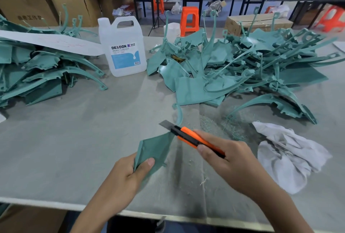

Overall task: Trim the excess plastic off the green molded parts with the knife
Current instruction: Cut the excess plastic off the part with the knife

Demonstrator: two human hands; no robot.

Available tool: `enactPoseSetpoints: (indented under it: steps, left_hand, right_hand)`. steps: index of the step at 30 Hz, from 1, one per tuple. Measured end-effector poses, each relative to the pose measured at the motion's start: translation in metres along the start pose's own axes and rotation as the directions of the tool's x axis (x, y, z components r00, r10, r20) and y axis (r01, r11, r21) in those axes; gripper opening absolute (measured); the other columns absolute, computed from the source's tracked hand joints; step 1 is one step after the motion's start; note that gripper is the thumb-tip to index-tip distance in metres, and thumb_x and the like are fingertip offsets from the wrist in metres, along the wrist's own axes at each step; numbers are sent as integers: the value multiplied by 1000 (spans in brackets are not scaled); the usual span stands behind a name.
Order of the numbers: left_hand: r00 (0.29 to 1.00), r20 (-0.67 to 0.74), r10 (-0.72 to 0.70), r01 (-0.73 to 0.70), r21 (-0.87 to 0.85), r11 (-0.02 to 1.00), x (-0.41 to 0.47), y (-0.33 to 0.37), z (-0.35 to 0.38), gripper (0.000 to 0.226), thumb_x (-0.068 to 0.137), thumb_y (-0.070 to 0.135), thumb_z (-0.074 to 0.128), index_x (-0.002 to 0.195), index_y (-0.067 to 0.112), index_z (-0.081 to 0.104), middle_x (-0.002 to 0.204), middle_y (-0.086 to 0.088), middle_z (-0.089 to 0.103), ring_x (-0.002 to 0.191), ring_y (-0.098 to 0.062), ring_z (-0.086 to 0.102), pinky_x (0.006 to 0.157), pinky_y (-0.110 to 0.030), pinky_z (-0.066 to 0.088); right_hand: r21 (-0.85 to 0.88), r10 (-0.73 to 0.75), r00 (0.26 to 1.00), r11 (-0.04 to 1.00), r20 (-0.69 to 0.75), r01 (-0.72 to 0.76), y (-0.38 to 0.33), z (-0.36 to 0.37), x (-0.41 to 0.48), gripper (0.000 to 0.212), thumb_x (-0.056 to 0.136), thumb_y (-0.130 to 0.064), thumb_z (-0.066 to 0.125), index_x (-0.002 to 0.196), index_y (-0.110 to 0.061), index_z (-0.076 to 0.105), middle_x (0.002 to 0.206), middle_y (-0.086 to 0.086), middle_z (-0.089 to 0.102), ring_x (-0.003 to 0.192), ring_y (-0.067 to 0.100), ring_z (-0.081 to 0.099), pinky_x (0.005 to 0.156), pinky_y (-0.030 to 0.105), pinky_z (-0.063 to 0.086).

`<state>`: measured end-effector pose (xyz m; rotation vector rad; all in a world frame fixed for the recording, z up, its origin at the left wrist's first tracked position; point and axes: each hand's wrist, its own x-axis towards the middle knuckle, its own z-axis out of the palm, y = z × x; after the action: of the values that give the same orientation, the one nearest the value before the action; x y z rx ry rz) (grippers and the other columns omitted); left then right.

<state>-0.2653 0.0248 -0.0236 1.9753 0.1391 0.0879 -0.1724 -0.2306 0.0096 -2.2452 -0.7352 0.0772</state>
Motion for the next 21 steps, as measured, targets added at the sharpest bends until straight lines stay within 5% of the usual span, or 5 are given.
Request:
enactPoseSetpoints:
  steps: [5, 8, 10, 15, 21]
  left_hand:
    - [994, 70, -80, 91, -169, 981, -6, -2, -11, 22, 93, 37, 58, 108, 39, 74, 106, 0, 77, 101, -21, 71, 88, -32, 55]
    - [989, 82, -126, 143, -246, 959, -4, -5, -18, 23, 91, 30, 60, 108, 32, 76, 106, -9, 76, 100, -31, 72, 86, -42, 57]
    - [985, 89, -149, 169, -299, 939, -2, -9, -21, 24, 89, 27, 61, 107, 30, 77, 104, -10, 77, 94, -27, 73, 78, -37, 59]
    - [969, 128, -210, 245, -438, 865, -1, -19, -25, 27, 88, 22, 61, 111, 20, 77, 109, -18, 74, 92, -29, 72, 75, -39, 60]
    - [954, 116, -277, 287, -626, 725, -6, -38, -23, 30, 89, 13, 59, 115, 12, 75, 121, -23, 69, 108, -41, 68, 83, -45, 60]
  right_hand:
    - [-19, 62, 996, 998, 59, -61, 36, -1, 31, 35, 100, -38, 56, 128, -60, 57, 70, -8, 67, 58, 11, 60, 57, 28, 49]
    - [-10, 94, 991, 996, 91, -93, 55, 2, 54, 35, 101, -36, 56, 117, -68, 55, 72, -6, 68, 60, 10, 62, 60, 28, 49]
    - [-25, 108, 987, 994, 117, -106, 65, 3, 71, 36, 101, -38, 56, 111, -72, 54, 68, -10, 66, 54, 6, 57, 52, 19, 41]
    - [-74, 167, 967, 985, 194, -156, 87, 5, 111, 29, 100, -42, 56, 125, -53, 63, 66, -12, 67, 57, 3, 55, 56, 20, 42]
    - [-195, 131, 973, 976, 188, -94, 86, 11, 147, 36, 100, -38, 55, 134, -51, 58, 78, -23, 62, 69, -1, 54, 63, 15, 39]
